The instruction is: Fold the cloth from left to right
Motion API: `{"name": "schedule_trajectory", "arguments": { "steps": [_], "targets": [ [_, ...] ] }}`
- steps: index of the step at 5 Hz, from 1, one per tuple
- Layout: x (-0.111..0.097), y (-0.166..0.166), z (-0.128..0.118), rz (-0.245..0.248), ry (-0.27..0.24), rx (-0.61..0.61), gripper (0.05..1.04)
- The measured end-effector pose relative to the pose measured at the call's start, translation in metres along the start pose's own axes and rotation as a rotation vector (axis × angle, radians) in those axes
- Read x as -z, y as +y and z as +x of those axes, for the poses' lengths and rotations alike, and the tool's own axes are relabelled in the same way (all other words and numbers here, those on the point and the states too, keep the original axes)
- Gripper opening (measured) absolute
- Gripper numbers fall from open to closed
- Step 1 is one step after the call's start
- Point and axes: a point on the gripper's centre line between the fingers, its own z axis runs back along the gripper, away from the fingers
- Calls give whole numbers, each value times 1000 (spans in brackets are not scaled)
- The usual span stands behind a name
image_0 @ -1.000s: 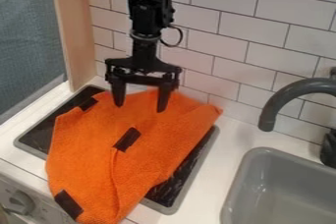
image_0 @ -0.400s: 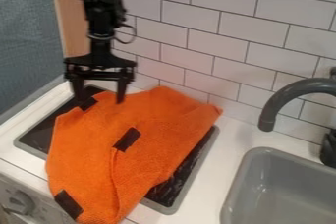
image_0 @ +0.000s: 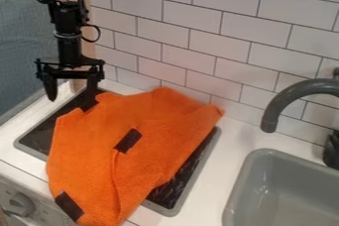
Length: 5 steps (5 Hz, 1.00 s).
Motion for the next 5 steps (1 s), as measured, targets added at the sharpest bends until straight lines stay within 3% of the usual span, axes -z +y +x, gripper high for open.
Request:
{"name": "schedule_trajectory", "arguments": {
  "steps": [1, 2, 3, 4, 5],
  "targets": [
    [17, -5, 8, -48, 51, 99, 999],
    [23, -5, 11, -55, 62, 175, 999],
    [24, -10, 14, -81, 29, 228, 999],
    [28, -10, 15, -83, 26, 222, 960],
    [37, -9, 15, -61, 29, 187, 806]
  ]
}}
